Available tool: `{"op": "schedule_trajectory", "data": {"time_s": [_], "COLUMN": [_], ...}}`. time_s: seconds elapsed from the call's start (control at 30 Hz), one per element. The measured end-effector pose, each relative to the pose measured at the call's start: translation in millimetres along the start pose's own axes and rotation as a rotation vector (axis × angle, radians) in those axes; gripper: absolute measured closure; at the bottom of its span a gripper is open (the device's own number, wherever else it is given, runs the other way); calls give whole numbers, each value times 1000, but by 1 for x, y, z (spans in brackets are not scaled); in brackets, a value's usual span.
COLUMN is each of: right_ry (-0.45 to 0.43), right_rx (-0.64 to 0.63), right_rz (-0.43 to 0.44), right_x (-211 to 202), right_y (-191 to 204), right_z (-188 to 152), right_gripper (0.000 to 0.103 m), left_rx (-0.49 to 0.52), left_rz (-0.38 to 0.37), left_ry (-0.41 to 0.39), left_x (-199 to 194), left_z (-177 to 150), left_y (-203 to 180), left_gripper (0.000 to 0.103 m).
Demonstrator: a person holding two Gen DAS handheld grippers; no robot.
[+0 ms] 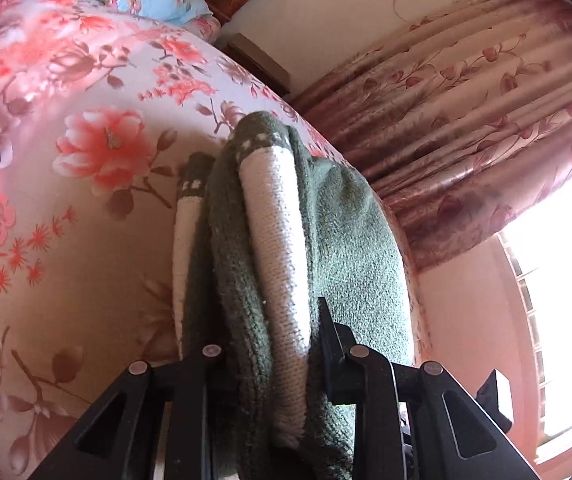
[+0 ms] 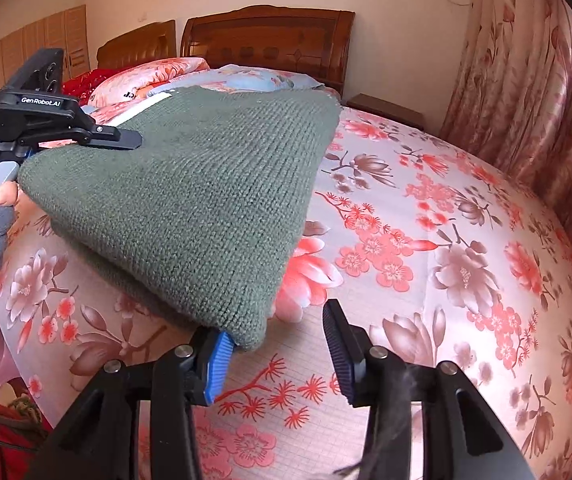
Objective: Fold small clothes
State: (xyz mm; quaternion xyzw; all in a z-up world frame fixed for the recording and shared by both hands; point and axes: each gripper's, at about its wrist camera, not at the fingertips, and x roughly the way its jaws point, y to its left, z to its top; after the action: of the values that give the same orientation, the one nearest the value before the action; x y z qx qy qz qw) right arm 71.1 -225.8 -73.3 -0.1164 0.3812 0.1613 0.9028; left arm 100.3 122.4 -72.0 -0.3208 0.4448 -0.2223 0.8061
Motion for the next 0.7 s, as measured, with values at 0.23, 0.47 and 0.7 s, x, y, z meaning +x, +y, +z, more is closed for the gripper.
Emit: {"op": "schedule_trajectory", "data": {"time_s": [0.23,0.47,0.7], "right_ry": [16,-174,-118], "right_rx": [-3,81,-45], "right_rz": [204,314,248], "right_x": [-20,-58,-17], "right_y": [-13,-40,-4], "right_z": [-5,12,45], "right_gripper": [59,65,65], "left_rx": [10,228,414], "left_rz": [117,176,228], "left_ry": [-60,-235,-79], "left_x": [-26,-64,-10], "left_z": [9,-4,-45], "left_y": [-3,-75,-91], "left_gripper": [0,0,0]}}
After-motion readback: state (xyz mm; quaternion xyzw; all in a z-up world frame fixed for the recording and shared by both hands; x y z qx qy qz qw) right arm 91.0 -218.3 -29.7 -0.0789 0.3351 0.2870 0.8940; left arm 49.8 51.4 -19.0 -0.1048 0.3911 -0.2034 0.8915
